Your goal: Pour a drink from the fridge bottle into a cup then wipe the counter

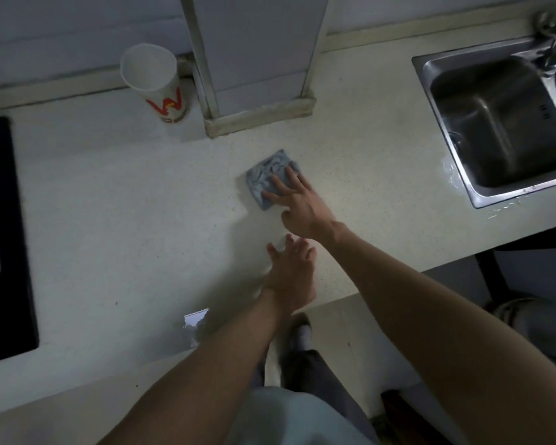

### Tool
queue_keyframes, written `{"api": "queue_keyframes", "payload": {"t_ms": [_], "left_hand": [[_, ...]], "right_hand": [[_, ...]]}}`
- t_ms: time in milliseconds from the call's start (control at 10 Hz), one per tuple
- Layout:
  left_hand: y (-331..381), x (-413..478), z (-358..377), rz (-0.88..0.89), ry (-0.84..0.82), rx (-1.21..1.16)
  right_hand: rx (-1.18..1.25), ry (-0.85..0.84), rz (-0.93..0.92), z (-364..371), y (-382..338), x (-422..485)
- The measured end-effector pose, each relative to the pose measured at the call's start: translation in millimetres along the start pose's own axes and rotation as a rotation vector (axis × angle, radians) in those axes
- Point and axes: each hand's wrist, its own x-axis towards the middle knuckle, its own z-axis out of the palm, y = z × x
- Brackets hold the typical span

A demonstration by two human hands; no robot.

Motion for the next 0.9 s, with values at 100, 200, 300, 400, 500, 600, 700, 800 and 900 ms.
{"api": "queue_keyframes", "payload": {"t_ms": [100,200,300,400,500,600,700,800,900], "left_hand": [[-1,-8,-1,0.003,0.011,0.031],[0,-18,-4,-0.011,0.041,0.084],[4,-23,-3,-0.034,0.122,0.164],[14,-31,3,-0.089,0.176,0.135],[34,-43,11,-0.186,0.152,0.085],[53,-51,18,-0.275,0.128,0.025],[67,-57,11,-0.365,0.105,-0.106],[71,-67,-11,-0.39,0.114,-0.169],[66,-85,-35,-0.44,0.145,-0.125]], "right_hand": [[-0.024,0.029,-0.049,-2,13,-21],[-0.015,0.073,-0.04,2,28,-48],[-0.022,0.083,0.014,10,39,-79],[0.013,0.139,0.048,24,49,-119],[-0.028,0.098,0.065,41,60,-158],[-0.136,-0.034,0.059,40,64,-173],[-0.161,-0.123,0.055,27,58,-173],[-0.088,-0.18,0.071,0,49,-161],[0.006,-0.297,0.203,-37,36,-153]]}}
